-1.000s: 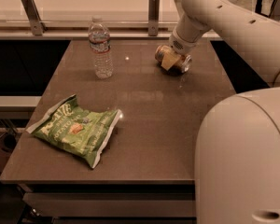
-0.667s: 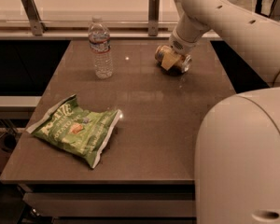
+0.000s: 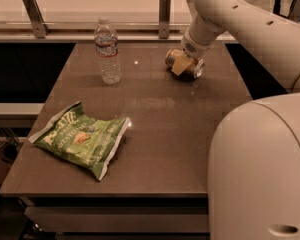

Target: Knock orange can over

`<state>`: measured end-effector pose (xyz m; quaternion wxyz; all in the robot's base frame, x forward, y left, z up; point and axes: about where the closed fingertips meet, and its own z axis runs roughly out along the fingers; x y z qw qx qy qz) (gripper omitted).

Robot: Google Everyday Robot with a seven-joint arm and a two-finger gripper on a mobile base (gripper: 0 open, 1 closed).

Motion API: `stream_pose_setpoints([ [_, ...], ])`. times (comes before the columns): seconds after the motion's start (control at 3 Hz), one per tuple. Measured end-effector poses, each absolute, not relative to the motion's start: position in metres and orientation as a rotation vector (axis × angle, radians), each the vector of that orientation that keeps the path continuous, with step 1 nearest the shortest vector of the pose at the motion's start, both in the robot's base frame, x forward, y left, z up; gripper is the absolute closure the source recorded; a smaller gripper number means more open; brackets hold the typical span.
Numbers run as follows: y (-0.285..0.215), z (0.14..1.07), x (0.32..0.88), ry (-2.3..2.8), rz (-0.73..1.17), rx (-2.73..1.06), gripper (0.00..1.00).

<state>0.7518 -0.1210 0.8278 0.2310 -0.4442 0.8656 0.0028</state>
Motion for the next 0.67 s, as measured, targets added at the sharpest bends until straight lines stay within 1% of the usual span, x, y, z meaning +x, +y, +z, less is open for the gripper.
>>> stream_pose_setpoints([
  [0.33, -0.1208, 0.8289, 0.7518, 2.381, 0.008, -1.222, 0.0],
  [0.67, -0.1208, 0.8288, 0.7518, 2.381, 0.008, -1.222, 0.0],
])
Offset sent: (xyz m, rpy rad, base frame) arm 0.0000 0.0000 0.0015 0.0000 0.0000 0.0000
